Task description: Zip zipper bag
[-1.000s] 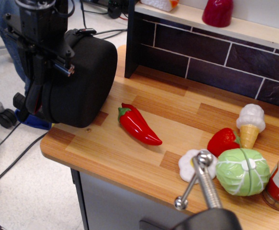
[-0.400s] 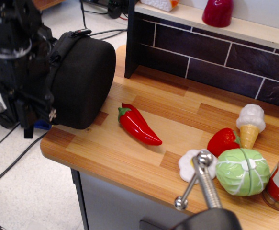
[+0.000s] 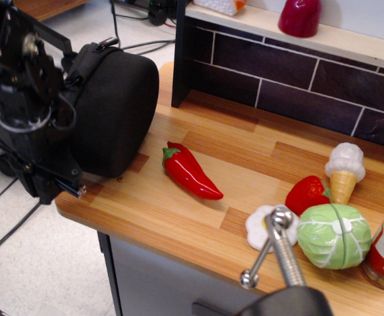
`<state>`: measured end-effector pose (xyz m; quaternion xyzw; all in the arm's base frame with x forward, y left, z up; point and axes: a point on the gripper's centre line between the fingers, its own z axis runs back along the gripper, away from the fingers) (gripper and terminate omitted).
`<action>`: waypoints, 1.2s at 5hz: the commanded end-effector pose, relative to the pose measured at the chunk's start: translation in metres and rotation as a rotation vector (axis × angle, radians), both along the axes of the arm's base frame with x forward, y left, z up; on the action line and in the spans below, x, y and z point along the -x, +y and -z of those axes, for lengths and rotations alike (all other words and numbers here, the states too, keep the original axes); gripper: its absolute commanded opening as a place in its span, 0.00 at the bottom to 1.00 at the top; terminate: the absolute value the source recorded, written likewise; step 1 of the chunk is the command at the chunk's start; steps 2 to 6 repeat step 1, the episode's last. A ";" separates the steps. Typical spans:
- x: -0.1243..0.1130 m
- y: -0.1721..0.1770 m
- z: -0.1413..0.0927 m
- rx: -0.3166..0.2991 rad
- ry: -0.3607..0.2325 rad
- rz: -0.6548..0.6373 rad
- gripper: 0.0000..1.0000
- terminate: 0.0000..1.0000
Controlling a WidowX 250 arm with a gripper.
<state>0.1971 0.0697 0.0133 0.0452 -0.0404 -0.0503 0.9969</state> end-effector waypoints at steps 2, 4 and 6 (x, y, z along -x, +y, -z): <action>-0.021 -0.019 0.010 0.059 -0.120 0.120 0.00 1.00; -0.021 -0.019 0.010 0.059 -0.120 0.120 0.00 1.00; -0.021 -0.019 0.010 0.059 -0.120 0.120 0.00 1.00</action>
